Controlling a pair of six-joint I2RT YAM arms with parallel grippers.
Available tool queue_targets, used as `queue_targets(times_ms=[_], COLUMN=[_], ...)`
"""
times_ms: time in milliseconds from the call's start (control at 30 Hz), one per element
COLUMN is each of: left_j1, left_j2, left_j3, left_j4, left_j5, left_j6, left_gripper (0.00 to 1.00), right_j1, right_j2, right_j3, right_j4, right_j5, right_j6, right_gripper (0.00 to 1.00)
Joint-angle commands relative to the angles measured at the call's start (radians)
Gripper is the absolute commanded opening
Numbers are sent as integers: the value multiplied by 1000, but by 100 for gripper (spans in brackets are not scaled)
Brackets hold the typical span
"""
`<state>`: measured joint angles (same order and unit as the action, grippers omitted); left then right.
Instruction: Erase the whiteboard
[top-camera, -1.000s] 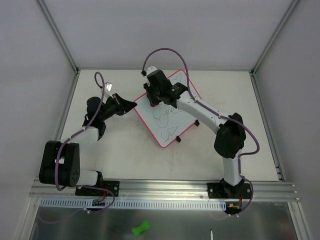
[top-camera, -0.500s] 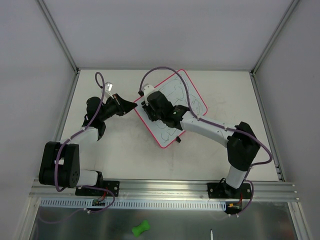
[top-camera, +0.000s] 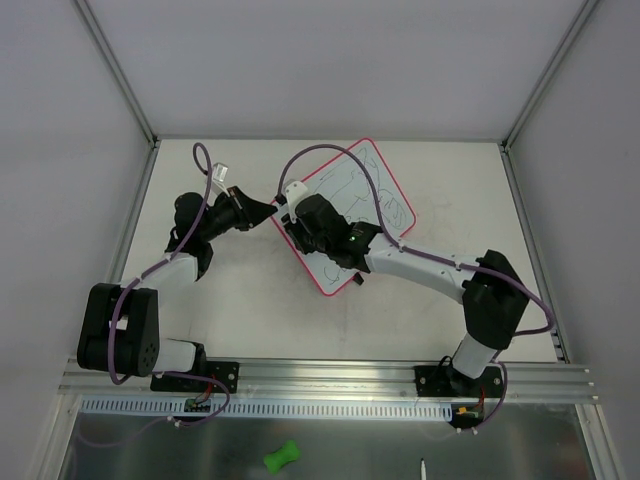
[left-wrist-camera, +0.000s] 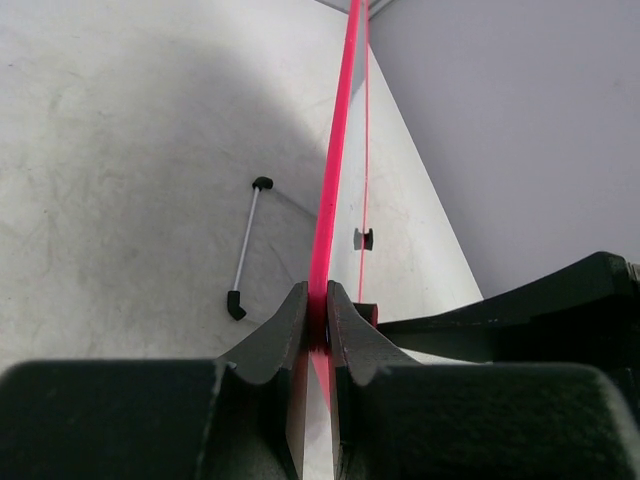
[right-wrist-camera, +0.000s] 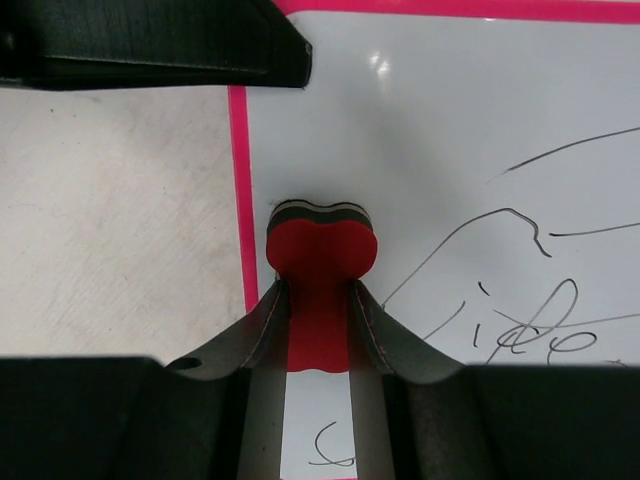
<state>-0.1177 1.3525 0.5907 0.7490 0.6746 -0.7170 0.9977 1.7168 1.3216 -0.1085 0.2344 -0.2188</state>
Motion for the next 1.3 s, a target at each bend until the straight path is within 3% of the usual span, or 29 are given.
queue_targets(times_ms=[0,433,600,833,1267], left_j1=[-40,-40,-40,-40,-53], left_j2=[-21,-21,-20,-21,62], left_j3=[34,32,32,27,3], left_j4=[16,10,0,9,197], left_j5=[68,57,45,40,60], left_j6=[30,39,42,41,-42], left_gripper=[0,8,40,59,62], right_j1=[-14,-79,-110,-157,-263], right_j2=[-97,-261,-296,-335,-298], right_j3=[-7,-55,-76,-107,-12], right_j4=[-14,-48,-48,-45,-66], right_j5=[55,29,8,-17,-171], right_j6=[10,18,19,24,53], right_gripper=[0,0,0,0,0])
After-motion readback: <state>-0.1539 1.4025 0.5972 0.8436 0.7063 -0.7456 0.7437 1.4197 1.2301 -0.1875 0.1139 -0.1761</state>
